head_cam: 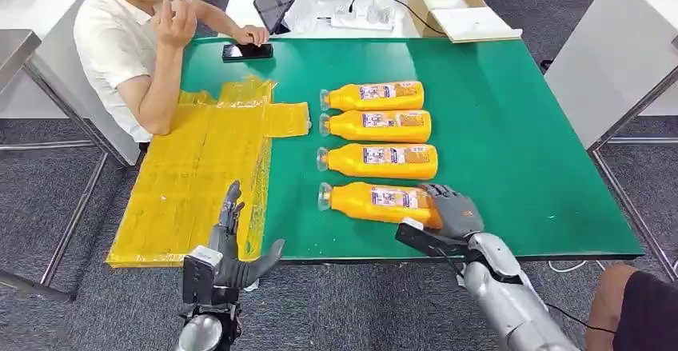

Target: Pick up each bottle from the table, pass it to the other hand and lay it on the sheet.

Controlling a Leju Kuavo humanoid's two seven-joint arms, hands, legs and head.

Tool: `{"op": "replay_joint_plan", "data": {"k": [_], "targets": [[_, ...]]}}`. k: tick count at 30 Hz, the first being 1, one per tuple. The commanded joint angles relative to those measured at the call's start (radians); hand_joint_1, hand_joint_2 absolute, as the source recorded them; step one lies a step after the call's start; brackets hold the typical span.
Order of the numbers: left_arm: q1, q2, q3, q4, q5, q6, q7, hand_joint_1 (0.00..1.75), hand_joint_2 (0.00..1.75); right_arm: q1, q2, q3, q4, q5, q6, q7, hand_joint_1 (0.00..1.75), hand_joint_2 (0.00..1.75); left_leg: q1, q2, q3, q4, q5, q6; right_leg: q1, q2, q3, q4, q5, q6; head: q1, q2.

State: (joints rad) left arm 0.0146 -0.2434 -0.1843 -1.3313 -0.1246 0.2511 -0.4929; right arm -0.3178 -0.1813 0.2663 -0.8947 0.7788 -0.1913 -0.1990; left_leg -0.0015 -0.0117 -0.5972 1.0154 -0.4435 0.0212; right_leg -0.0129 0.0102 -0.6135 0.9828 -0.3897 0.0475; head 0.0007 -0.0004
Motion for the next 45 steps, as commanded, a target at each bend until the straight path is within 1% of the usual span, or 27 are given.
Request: {"op": "replay_joint_plan", "data": {"k": [1,2,4,7,8,11,16,17,18,19,20,21,22,24,25,26,28,29,30,31,32,33,36,41,43,44,45], "targets": [[0.05,-0.021,0.109,-0.037,0.534,-0.25,0.168,0.0,1.75,0.224,0.18,-0.152,-0.373,-0.213,-0.116,-0.118,1.75,1.75,0.001,0.001,0.003,-0.001,-0.002,-0.002,0.001,0.0,0.002,0.0,-0.002,-0.003,0.0,0.0],[0.057,-0.006,0.099,-0.033,0.558,-0.266,0.169,0.0,1.75,0.233,0.189,-0.148,-0.386,-0.231,-0.135,-0.138,1.75,1.75,0.001,0.002,0.004,-0.001,-0.003,-0.003,0.002,0.001,0.003,0.0,-0.003,-0.003,0.0,0.0],[0.062,0.001,0.091,-0.032,0.568,-0.276,0.163,0.0,1.75,0.239,0.194,-0.147,-0.399,-0.239,-0.147,-0.139,1.75,1.75,0.001,0.001,0.004,-0.002,-0.003,-0.002,0.002,0.001,0.003,0.0,-0.003,-0.003,0.0,0.0],[0.071,0.022,0.048,-0.039,0.573,-0.322,0.161,0.0,1.75,0.258,0.214,-0.147,-0.437,-0.262,-0.181,-0.174,1.75,1.75,0.001,0.001,0.001,-0.001,-0.002,-0.001,0.001,0.001,0.0,0.0,-0.002,-0.002,0.0,0.0],[0.074,0.033,0.021,-0.043,0.541,-0.334,0.148,0.0,1.75,0.265,0.221,-0.142,-0.449,-0.256,-0.193,-0.183,1.75,1.75,0.001,0.002,0.002,-0.001,-0.003,-0.002,0.001,0.001,0.001,0.0,-0.003,-0.002,0.0,0.0],[0.076,0.039,-0.021,-0.054,0.473,-0.34,0.111,0.0,1.75,0.269,0.229,-0.114,-0.447,-0.251,-0.178,-0.169,1.75,1.75,0.0,-0.001,-0.001,-0.001,-0.001,-0.001,0.0,0.0,-0.001,0.0,-0.002,-0.002,0.0,0.0],[0.076,0.038,-0.026,-0.056,0.465,-0.339,0.107,0.0,1.75,0.265,0.233,-0.11,-0.432,-0.251,-0.177,-0.17,1.75,1.75,0.0,0.0,0.002,-0.001,-0.002,-0.002,0.0,-0.001,0.001,0.0,-0.003,-0.003,0.0,0.0],[0.073,0.046,-0.041,-0.059,0.42,-0.336,0.088,0.0,1.75,0.254,0.232,-0.093,-0.404,-0.251,-0.149,-0.158,1.75,1.75,0.0,0.0,0.0,-0.001,-0.001,-0.002,0.0,0.0,0.0,-0.001,-0.002,-0.002,0.0,0.0],[0.072,0.047,-0.052,-0.064,0.361,-0.315,0.055,0.0,1.75,0.243,0.227,-0.054,-0.372,-0.23,-0.098,-0.137,1.75,1.75,0.001,0.001,0.003,-0.002,-0.002,-0.002,0.001,0.001,0.001,-0.001,-0.002,-0.003,0.0,0.0],[0.072,0.042,-0.052,-0.066,0.357,-0.313,0.053,0.0,1.75,0.238,0.237,-0.045,-0.355,-0.224,-0.099,-0.137,1.75,1.75,0.0,0.0,0.001,-0.001,-0.001,-0.002,0.0,0.001,0.0,-0.001,-0.002,-0.002,0.0,0.0],[0.066,0.042,-0.064,-0.077,0.286,-0.278,0.029,0.0,1.75,0.221,0.24,0.017,-0.297,-0.191,-0.055,-0.13,1.75,1.75,0.001,0.002,0.003,-0.002,-0.002,-0.002,0.001,0.001,0.002,-0.001,-0.002,-0.003,0.0,0.0],[0.057,0.033,-0.071,-0.082,0.238,-0.247,0.013,0.0,1.75,0.219,0.261,0.06,-0.263,-0.197,-0.016,-0.149,1.75,1.75,0.001,0.002,0.001,-0.001,-0.001,-0.001,0.001,0.002,0.0,-0.001,-0.001,-0.002,0.0,0.0],[0.05,0.029,-0.074,-0.083,0.22,-0.234,0.012,0.0,1.75,0.215,0.274,0.088,-0.242,-0.201,0.002,-0.161,1.75,1.75,0.001,0.003,0.003,-0.001,-0.002,-0.002,0.001,0.003,0.001,-0.001,-0.002,-0.002,0.0,0.0],[0.046,0.026,-0.076,-0.085,0.217,-0.231,0.014,0.0,1.75,0.214,0.29,0.103,-0.233,-0.201,-0.003,-0.16,1.75,1.75,0.002,0.002,0.0,-0.001,-0.001,-0.002,0.001,0.002,-0.001,-0.001,-0.001,-0.002,0.0,0.0],[0.046,0.026,-0.076,-0.085,0.217,-0.231,0.014,0.0,1.75,0.214,0.29,0.103,-0.233,-0.201,-0.003,-0.16,1.75,1.75,0.001,0.002,0.003,-0.002,-0.002,-0.002,0.001,0.002,0.001,-0.001,-0.002,-0.003,0.0,0.0],[0.047,0.027,-0.075,-0.085,0.217,-0.232,0.013,0.0,1.75,0.212,0.289,0.103,-0.234,-0.201,-0.003,-0.16,1.75,1.75,0.001,0.0,0.0,-0.001,-0.001,-0.002,0.001,0.001,-0.001,-0.001,-0.001,-0.002,0.0,0.0],[0.047,0.026,-0.073,-0.084,0.216,-0.231,0.014,0.0,1.75,0.211,0.283,0.111,-0.239,-0.206,0.006,-0.164,1.75,1.75,0.001,0.001,0.001,-0.002,-0.001,-0.002,0.001,0.001,0.0,-0.001,-0.002,-0.002,0.0,0.0],[0.043,0.024,-0.074,-0.082,0.215,-0.232,0.014,0.0,1.75,0.211,0.292,0.126,-0.243,-0.217,0.021,-0.171,1.75,1.75,0.001,0.001,0.002,-0.001,-0.002,-0.002,0.001,0.001,0.001,-0.001,-0.002,-0.002,0.0,0.0],[0.036,0.02,-0.075,-0.08,0.214,-0.233,0.015,0.0,1.75,0.207,0.303,0.156,-0.241,-0.217,0.043,-0.182,1.75,1.75,0.001,0.0,0.0,-0.001,-0.001,-0.001,0.001,0.001,-0.001,-0.001,-0.001,-0.001,0.0,0.0],[0.036,0.02,-0.075,-0.08,0.214,-0.233,0.015,0.0,1.75,0.207,0.303,0.156,-0.241,-0.217,0.043,-0.182,1.75,1.75,0.002,0.001,0.002,-0.001,-0.002,-0.002,0.001,0.002,0.001,-0.001,-0.002,-0.002,0.0,0.0],[0.022,0.014,-0.074,-0.074,0.213,-0.232,0.023,0.0,1.75,0.199,0.323,0.212,-0.238,-0.208,0.042,-0.182,1.75,1.75,0.001,0.0,-0.001,-0.001,-0.001,-0.001,0.0,0.001,-0.002,0.0,-0.001,-0.001,0.0,0.0],[0.013,0.008,-0.069,-0.068,0.217,-0.229,0.029,0.0,1.75,0.198,0.327,0.248,-0.245,-0.206,0.038,-0.183,1.75,1.75,0.001,0.002,0.001,-0.001,-0.002,-0.002,0.001,0.002,0.0,0.0,-0.001,-0.002,0.0,0.0],[-0.006,-0.003,-0.056,-0.058,0.228,-0.222,0.031,0.0,1.75,0.197,0.326,0.312,-0.255,-0.221,0.067,-0.191,1.75,1.75,0.001,0.001,0.001,-0.001,-0.002,-0.002,0.001,0.001,0.0,0.0,-0.002,-0.003,0.0,0.0],[-0.024,-0.006,-0.065,-0.048,0.24,-0.227,0.027,0.0,1.75,0.188,0.324,0.342,-0.23,-0.251,0.067,-0.202,1.75,1.75,0.001,-0.002,0.002,-0.001,-0.001,-0.002,0.001,-0.002,0.001,-0.001,-0.003,-0.002,0.0,0.0],[-0.021,0.004,-0.083,-0.06,0.27,-0.271,0.017,0.0,1.75,0.173,0.327,0.337,-0.207,-0.278,0.065,-0.196,1.75,1.75,0.001,-0.002,0.001,-0.001,-0.001,-0.002,0.001,-0.001,0.0,-0.001,-0.002,-0.002,0.0,0.0],[-0.019,0.013,-0.096,-0.061,0.338,-0.347,0.045,0.0,1.75,0.164,0.332,0.328,-0.193,-0.306,0.076,-0.195,1.75,1.75,0.001,-0.001,0.002,-0.001,-0.001,-0.002,0.001,-0.001,0.001,-0.001,-0.002,-0.002,0.0,0.0],[-0.017,0.013,-0.096,-0.061,0.338,-0.347,0.045,0.0,1.75,0.16,0.33,0.326,-0.191,-0.309,0.077,-0.195,1.75,1.75,0.001,-0.001,0.001,-0.001,-0.001,-0.002,0.001,-0.001,0.001,-0.001,-0.002,-0.002,0.0,0.0]]}}
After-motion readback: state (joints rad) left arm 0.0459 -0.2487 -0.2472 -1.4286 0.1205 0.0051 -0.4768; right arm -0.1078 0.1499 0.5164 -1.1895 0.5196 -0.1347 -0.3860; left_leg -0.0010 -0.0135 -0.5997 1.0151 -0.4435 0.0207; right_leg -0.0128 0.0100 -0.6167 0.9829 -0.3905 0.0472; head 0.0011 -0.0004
